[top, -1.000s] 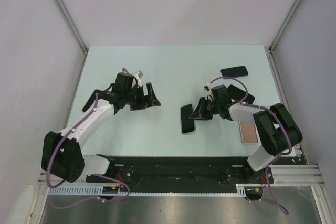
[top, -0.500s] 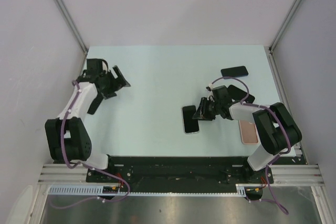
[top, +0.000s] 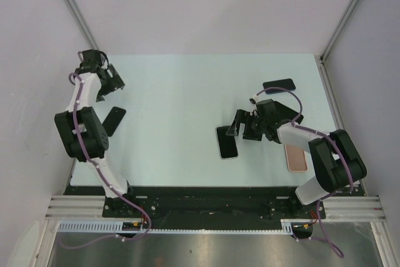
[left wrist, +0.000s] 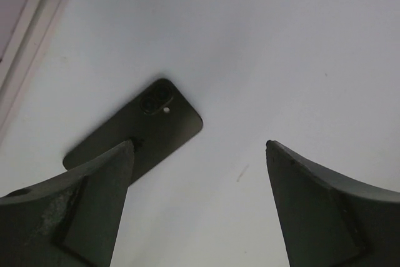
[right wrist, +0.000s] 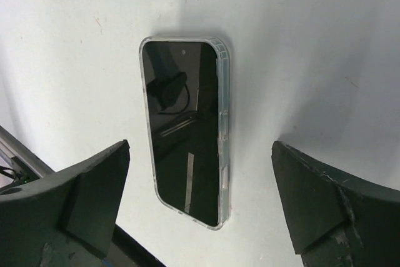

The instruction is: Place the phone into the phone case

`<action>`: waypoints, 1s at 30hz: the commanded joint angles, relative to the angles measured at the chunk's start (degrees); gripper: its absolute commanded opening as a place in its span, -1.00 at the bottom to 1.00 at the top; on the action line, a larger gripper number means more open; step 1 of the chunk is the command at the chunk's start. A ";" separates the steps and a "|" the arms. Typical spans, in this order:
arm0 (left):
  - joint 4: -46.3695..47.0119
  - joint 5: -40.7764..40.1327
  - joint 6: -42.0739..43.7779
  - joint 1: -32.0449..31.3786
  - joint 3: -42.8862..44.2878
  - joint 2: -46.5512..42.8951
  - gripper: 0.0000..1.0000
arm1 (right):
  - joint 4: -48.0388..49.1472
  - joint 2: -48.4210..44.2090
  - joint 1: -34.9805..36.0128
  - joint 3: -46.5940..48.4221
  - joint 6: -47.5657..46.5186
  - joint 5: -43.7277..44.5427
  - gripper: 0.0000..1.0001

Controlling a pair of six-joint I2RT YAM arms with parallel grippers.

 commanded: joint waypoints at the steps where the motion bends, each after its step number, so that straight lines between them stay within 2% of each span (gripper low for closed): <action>1: -3.28 -6.96 6.65 1.00 7.64 6.35 0.82 | -1.52 -4.78 -0.37 -0.28 -1.41 0.83 1.00; 6: -3.46 -3.79 8.87 2.67 9.41 12.68 0.84 | -2.67 -9.00 -0.55 -0.28 -1.85 -0.23 0.99; 9: -1.35 -4.23 9.30 3.38 7.39 14.01 0.87 | -3.19 -11.38 -0.64 -0.28 -2.38 -1.28 0.99; 14: 0.58 3.32 9.83 6.63 7.04 16.73 0.87 | -2.58 -14.98 -0.82 -0.45 -2.73 -1.29 0.99; 21: 1.47 6.05 9.83 6.89 5.28 19.37 0.86 | -2.32 -16.66 -1.34 -0.98 -2.12 -2.25 0.99; 28: 2.08 6.15 8.43 6.89 0.37 16.83 0.86 | -2.14 -17.18 -2.66 -1.07 -2.29 -2.96 0.99; 30: 2.87 5.88 7.03 6.89 -3.67 13.94 0.86 | -1.88 -17.54 -3.19 -1.16 -1.85 -3.48 0.99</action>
